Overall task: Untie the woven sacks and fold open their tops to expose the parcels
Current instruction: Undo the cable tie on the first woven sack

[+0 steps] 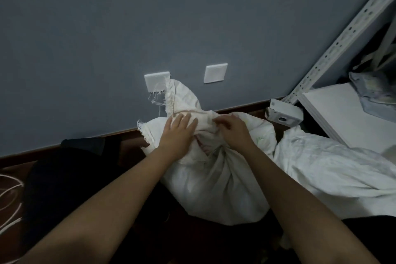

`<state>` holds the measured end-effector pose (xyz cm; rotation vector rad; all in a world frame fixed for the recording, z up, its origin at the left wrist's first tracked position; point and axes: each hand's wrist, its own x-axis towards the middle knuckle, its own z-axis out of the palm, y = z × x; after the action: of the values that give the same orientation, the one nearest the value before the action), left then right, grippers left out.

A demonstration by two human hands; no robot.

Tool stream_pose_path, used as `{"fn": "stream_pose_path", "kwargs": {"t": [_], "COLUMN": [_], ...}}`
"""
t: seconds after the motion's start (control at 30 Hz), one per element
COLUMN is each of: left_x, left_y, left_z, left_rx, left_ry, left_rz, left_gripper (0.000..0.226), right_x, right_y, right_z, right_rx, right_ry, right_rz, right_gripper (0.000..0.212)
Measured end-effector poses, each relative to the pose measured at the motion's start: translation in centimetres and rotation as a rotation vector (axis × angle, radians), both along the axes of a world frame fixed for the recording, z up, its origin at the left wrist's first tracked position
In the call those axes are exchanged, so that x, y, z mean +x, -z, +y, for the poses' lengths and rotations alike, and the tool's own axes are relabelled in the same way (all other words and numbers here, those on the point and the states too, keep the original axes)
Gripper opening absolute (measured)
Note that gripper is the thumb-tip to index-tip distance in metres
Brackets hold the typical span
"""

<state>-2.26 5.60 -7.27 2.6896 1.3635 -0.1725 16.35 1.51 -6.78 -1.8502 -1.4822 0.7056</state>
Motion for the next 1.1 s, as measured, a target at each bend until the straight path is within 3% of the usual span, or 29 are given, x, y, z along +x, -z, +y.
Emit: {"fn": "stream_pose_path", "kwargs": {"t": [0.1, 0.17, 0.27, 0.33, 0.43, 0.5, 0.6, 0.7, 0.8, 0.9, 1.0, 1.1], "left_x": [0.2, 0.9, 2.8, 4.1, 6.3, 7.4, 7.8, 7.1, 6.5, 5.8, 5.2, 4.8], "left_y": [0.5, 0.3, 0.6, 0.6, 0.5, 1.2, 2.0, 2.6, 2.7, 2.4, 2.3, 2.0], "left_z": [0.3, 0.2, 0.2, 0.4, 0.7, 1.3, 2.5, 3.6, 3.2, 2.0, 0.8, -0.1], "left_rx": [0.089, 0.229, 0.375, 0.364, 0.284, 0.170, 0.128, 0.165, 0.038, -0.082, -0.079, -0.119], "left_ry": [-0.040, -0.070, 0.067, 0.184, 0.340, 0.329, 0.315, 0.395, 0.403, 0.384, 0.382, 0.333], "left_rz": [0.171, 0.130, -0.018, -0.072, 0.069, 0.111, 0.038, -0.066, -0.214, -0.417, -0.547, -0.619], "left_gripper": [0.052, 0.041, 0.037, 0.046, 0.062, 0.076, 0.074, 0.049, 0.044, 0.047, 0.042, 0.043], "right_x": [3.8, 5.4, 6.2, 6.3, 6.5, 7.0, 7.8, 7.2, 5.4, 3.6, 2.3, 1.8], "right_y": [1.8, 2.4, 3.3, 3.8, 3.6, 3.0, 1.7, 0.3, 0.2, 1.1, 0.8, -0.1], "right_z": [-0.3, 0.2, 1.6, 2.4, 2.9, 2.5, 0.4, -2.4, -4.5, -6.3, -7.0, -7.0], "right_rx": [0.122, -0.034, -0.225, -0.234, -0.188, -0.064, 0.153, 0.306, 0.329, 0.222, 0.219, 0.206], "right_ry": [0.001, -0.074, -0.224, -0.313, -0.387, -0.404, -0.297, -0.192, -0.041, 0.264, 0.473, 0.495], "right_rz": [-0.352, -0.565, -0.796, -0.864, -0.858, -0.877, -0.756, -0.758, -0.679, -0.182, 0.193, 0.460], "right_gripper": [0.040, 0.049, 0.039, 0.031, 0.025, 0.013, 0.010, 0.018, 0.026, 0.004, 0.025, 0.045]}}
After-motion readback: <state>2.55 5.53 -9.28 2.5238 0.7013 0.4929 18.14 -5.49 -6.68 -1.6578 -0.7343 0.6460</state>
